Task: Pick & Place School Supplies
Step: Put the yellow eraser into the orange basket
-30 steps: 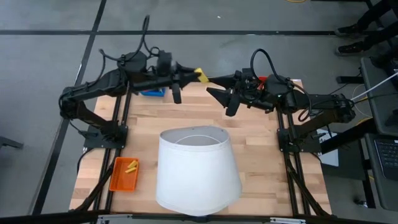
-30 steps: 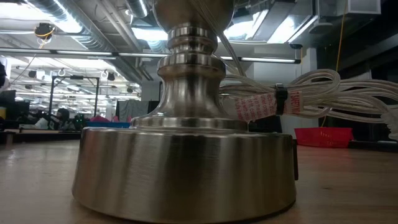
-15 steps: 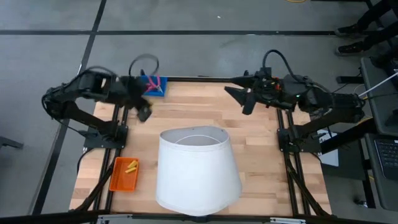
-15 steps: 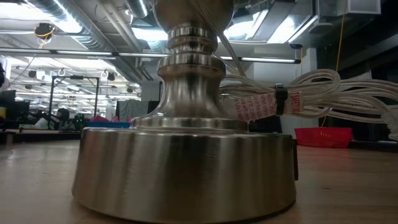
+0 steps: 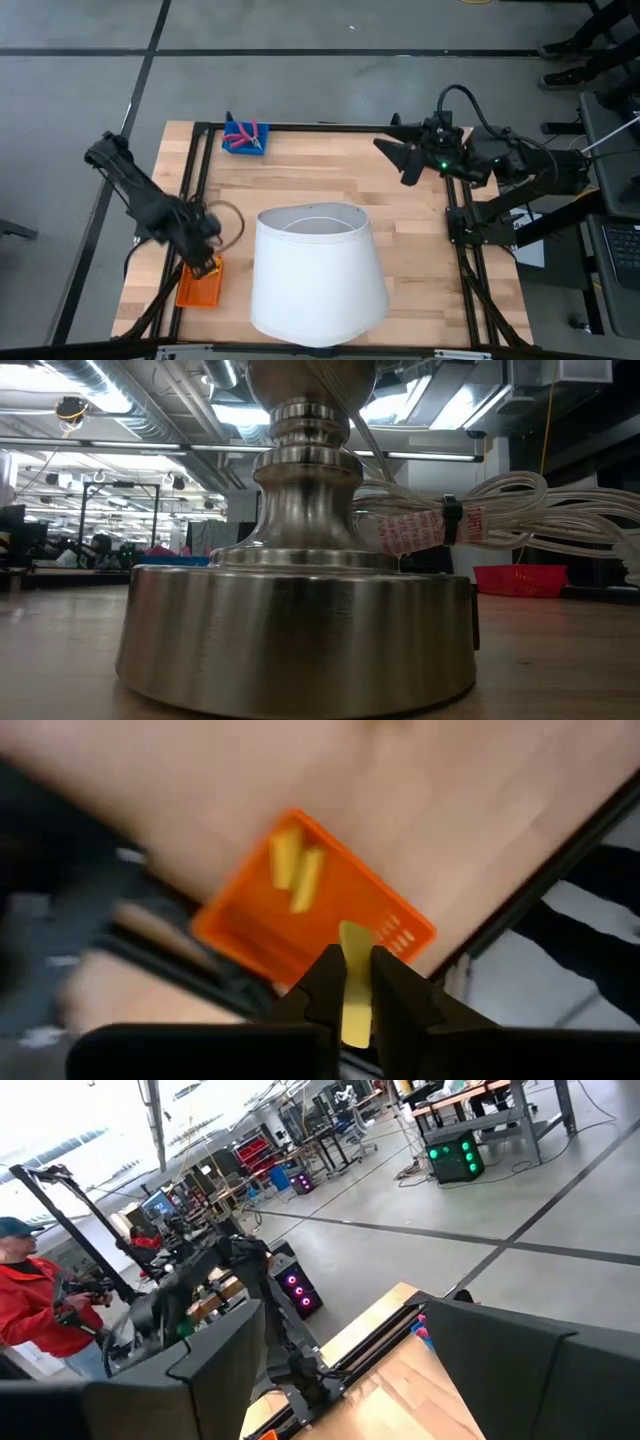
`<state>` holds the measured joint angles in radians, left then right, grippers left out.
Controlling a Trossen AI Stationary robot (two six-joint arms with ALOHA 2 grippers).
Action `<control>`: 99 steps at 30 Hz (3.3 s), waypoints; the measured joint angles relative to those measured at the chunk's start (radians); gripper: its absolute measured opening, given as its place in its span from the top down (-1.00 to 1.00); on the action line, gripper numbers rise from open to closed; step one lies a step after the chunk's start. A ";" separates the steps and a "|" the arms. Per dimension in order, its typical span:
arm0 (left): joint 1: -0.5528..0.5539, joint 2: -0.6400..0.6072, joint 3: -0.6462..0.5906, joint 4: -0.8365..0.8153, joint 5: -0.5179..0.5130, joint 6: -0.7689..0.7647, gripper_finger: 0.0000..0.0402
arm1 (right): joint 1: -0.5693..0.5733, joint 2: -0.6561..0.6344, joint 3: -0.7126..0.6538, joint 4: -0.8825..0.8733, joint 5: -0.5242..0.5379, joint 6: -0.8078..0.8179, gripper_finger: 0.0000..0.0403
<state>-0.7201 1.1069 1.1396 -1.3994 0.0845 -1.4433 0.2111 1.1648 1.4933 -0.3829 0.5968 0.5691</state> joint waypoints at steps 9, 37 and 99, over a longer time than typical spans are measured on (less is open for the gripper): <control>-0.194 -0.002 -0.324 0.398 0.020 -0.264 0.87 | 0.000 0.000 0.000 0.000 0.008 0.023 -0.40; -0.095 -0.318 -0.354 0.493 -0.865 -0.316 0.03 | 0.018 0.001 0.000 -0.549 0.038 0.522 -0.41; 0.858 0.599 -0.354 1.602 0.148 0.596 0.08 | 0.180 -0.009 -0.055 -0.417 0.145 0.781 -0.41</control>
<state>0.1374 1.7054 0.7853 0.2028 0.2323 -0.8473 0.3912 1.1560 1.4380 -0.7998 0.7417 1.3499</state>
